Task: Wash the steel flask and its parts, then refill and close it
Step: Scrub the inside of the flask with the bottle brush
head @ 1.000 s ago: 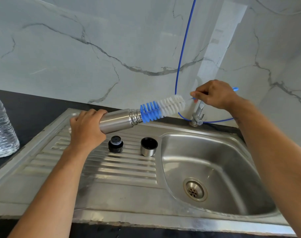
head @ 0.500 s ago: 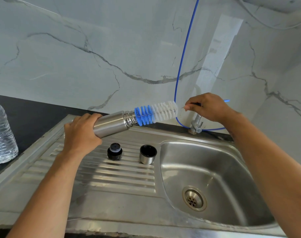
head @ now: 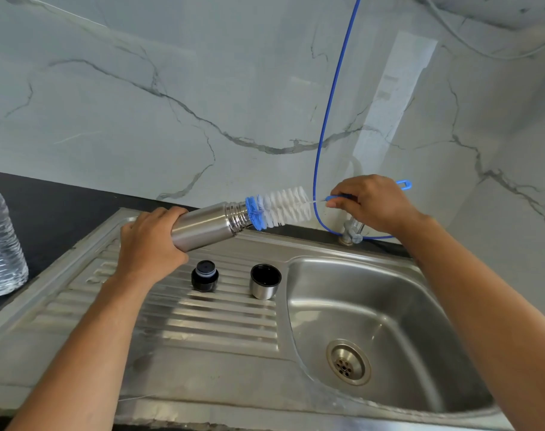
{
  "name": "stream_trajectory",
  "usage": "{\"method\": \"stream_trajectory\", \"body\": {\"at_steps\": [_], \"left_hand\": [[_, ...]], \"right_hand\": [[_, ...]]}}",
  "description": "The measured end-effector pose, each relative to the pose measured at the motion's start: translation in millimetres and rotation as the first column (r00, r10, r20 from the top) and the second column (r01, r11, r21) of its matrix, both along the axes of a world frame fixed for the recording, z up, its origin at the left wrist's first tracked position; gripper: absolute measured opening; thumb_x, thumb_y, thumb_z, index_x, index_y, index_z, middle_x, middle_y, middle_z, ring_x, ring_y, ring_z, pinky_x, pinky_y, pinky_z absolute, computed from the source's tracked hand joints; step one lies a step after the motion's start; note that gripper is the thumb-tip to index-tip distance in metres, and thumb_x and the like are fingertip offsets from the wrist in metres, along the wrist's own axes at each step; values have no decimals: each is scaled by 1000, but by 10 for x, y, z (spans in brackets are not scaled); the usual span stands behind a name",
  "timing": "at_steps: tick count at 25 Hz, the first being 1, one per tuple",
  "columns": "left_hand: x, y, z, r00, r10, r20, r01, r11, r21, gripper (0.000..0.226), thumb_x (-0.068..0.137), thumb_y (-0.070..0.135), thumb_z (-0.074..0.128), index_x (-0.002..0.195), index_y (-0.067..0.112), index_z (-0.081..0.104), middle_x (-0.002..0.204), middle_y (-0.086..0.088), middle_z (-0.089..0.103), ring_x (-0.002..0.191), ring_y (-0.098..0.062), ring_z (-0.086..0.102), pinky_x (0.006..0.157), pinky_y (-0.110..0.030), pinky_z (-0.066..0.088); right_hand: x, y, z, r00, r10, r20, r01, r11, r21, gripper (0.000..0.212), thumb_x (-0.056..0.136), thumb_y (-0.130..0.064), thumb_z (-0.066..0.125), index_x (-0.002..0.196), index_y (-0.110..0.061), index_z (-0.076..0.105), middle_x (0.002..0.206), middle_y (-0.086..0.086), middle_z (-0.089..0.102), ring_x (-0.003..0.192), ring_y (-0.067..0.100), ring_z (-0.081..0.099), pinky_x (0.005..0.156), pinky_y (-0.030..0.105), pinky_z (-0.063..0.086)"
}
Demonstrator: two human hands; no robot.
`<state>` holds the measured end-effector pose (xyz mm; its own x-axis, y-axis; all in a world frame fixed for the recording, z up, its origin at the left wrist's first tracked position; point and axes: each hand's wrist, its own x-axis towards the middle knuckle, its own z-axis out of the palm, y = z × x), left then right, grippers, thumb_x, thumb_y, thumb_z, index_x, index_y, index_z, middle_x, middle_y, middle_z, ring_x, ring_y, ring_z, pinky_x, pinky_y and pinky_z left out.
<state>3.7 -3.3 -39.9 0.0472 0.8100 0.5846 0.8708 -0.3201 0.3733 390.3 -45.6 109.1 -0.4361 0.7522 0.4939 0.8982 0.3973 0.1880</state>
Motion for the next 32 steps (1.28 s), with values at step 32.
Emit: {"method": "stream_trajectory", "body": {"at_steps": [32], "left_hand": [[96,-8,-31,994,-53,-97,54,999,9,83,52,17,91,128,27,60,102,5,62,97,-24,58,79,-41,39]], "right_hand": [[-250,14,-63,994,-98,56,111,934,-340,41,106,-41,48,70,-21,55,65,-5,54,68,20,54,66,35,35]]}}
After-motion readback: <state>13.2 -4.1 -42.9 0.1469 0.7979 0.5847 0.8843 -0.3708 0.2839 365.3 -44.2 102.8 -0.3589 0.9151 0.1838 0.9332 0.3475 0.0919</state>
